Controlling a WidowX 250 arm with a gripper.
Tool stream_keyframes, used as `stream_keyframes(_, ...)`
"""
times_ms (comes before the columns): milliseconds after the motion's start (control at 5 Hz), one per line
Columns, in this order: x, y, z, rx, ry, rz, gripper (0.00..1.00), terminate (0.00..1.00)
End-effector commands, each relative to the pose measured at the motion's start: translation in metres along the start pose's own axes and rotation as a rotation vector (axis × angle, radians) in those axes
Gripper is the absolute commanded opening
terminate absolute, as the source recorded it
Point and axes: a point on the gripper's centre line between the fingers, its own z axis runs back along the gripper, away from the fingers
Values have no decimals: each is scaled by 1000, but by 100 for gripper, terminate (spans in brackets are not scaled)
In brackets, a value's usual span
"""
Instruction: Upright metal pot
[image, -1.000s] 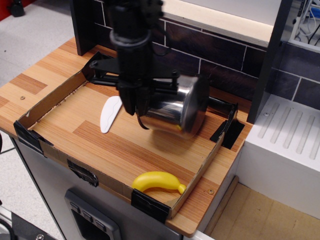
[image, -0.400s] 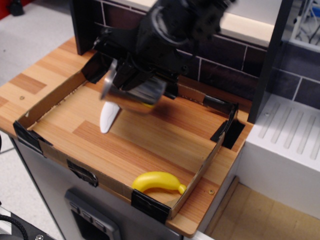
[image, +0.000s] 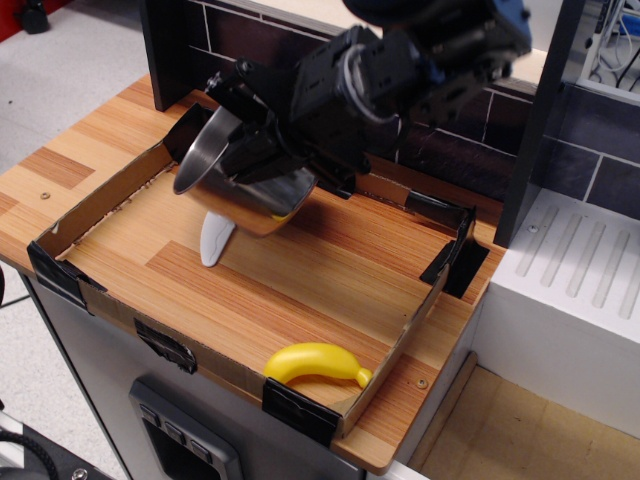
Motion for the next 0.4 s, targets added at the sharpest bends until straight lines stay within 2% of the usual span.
stream_keyframes(0, -4, -14, 14, -36, -8, -37, 0, 0)
stream_keyframes(200, -4, -21, 19, -61, -5, -39, 0, 0)
